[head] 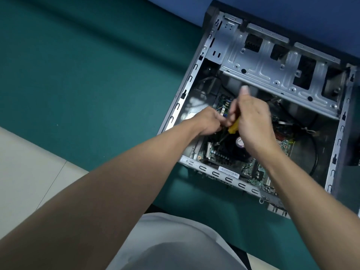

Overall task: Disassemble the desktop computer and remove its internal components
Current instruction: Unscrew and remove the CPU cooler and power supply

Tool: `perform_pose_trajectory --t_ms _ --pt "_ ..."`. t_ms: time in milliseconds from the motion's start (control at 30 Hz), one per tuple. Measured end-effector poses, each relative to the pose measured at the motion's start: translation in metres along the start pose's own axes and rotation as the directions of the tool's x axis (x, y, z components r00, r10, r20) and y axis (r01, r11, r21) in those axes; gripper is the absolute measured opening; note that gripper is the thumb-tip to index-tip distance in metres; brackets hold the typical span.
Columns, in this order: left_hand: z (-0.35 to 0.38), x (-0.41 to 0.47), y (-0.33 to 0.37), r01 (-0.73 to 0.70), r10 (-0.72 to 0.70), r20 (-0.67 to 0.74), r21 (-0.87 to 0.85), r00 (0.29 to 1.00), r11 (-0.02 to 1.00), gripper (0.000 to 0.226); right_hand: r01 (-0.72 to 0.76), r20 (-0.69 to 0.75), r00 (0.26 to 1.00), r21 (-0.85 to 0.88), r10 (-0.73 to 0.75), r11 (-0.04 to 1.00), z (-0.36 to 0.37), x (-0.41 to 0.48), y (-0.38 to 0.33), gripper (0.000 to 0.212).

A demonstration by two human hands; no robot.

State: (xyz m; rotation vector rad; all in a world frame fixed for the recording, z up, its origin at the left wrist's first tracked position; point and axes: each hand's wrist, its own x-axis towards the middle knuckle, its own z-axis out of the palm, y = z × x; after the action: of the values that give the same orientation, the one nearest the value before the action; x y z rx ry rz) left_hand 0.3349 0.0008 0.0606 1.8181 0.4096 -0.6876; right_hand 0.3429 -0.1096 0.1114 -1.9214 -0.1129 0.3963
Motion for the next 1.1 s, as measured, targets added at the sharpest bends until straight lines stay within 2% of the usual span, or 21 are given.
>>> perform_pose_trajectory --t_ms 33,100,167,233,267,333,400,500,567,633,700,767,800,867,967,1033,1100 --pt "0.0 0.0 0.0 0.03 -0.03 -0.007 -0.036 1.0 0.999 0.029 -0.011 -0.176 0.984 0.033 0.016 0.999 0.003 -0.006 0.003 0.052" --pt "0.003 0.003 -0.001 0.032 -0.032 0.008 -0.056 0.999 0.998 0.038 -0.021 -0.443 0.887 0.247 0.132 0.969 0.014 -0.016 0.001 0.046" --pt "0.002 0.002 0.001 0.043 -0.042 0.01 -0.068 0.999 0.997 0.038 0.04 -0.503 0.837 0.45 0.216 0.892 0.025 -0.021 -0.007 0.052" --pt "0.002 -0.003 0.001 0.035 -0.035 -0.005 -0.068 0.999 0.997 0.034 0.087 -0.416 0.886 0.578 0.202 0.811 0.034 -0.024 -0.013 0.056" --pt "0.0 -0.005 0.0 0.031 -0.032 -0.007 -0.066 0.999 0.997 0.031 0.097 -0.362 0.92 0.584 0.152 0.806 0.037 -0.025 -0.012 0.057" --pt "-0.002 -0.008 0.001 0.027 -0.027 -0.005 -0.067 1.0 0.997 0.037 0.113 -0.249 0.968 0.506 0.02 0.855 0.036 -0.028 -0.006 0.059" --pt "-0.003 -0.008 0.004 0.03 -0.029 0.005 -0.085 1.0 0.996 0.042 0.076 -0.051 0.997 0.416 -0.06 0.906 0.028 -0.022 -0.002 0.061" --pt "-0.002 -0.006 0.004 0.016 -0.016 0.001 -0.078 1.0 0.997 0.035 -0.085 0.267 0.964 0.344 -0.01 0.935 0.006 -0.004 -0.008 0.064" --pt "-0.001 -0.007 0.005 0.011 -0.011 -0.002 -0.017 1.0 1.0 0.028 -0.109 0.315 0.949 0.222 0.034 0.969 -0.004 0.006 -0.011 0.063" --pt "-0.001 -0.008 0.004 -0.008 0.008 -0.011 0.025 1.0 1.0 0.019 0.01 0.164 0.986 -0.046 -0.002 0.999 -0.001 0.005 -0.011 0.048" --pt "-0.002 -0.007 0.003 0.012 -0.012 -0.02 0.008 1.0 1.0 0.02 0.101 -0.15 0.981 -0.138 -0.121 0.985 0.012 -0.003 -0.008 0.028" --pt "0.0 -0.009 0.004 0.025 -0.026 -0.032 -0.026 0.999 0.999 0.025 0.093 -0.413 0.909 0.063 -0.059 0.994 0.027 -0.013 -0.008 0.024" --pt "0.0 -0.01 0.005 0.027 -0.028 -0.038 -0.025 0.999 0.999 0.027 0.116 -0.453 0.891 0.219 -0.004 0.969 0.033 -0.016 -0.01 0.029" --pt "-0.001 -0.01 0.003 0.028 -0.029 -0.03 -0.025 0.999 0.999 0.037 0.166 -0.389 0.921 0.398 0.002 0.902 0.035 -0.018 -0.008 0.042" --pt "-0.002 -0.004 0.004 0.023 -0.023 -0.002 0.01 1.0 1.0 0.031 0.155 -0.064 0.988 0.41 -0.142 0.899 0.022 -0.015 -0.004 0.051" --pt "-0.001 -0.002 0.007 0.021 -0.021 0.003 0.071 1.0 0.997 0.021 0.04 0.182 0.976 0.397 -0.121 0.917 0.01 -0.008 -0.002 0.052" --pt "0.0 0.002 0.004 0.017 -0.015 -0.02 0.094 1.0 0.995 0.029 -0.084 0.298 0.954 0.373 -0.034 0.924 -0.001 0.0 -0.005 0.049"
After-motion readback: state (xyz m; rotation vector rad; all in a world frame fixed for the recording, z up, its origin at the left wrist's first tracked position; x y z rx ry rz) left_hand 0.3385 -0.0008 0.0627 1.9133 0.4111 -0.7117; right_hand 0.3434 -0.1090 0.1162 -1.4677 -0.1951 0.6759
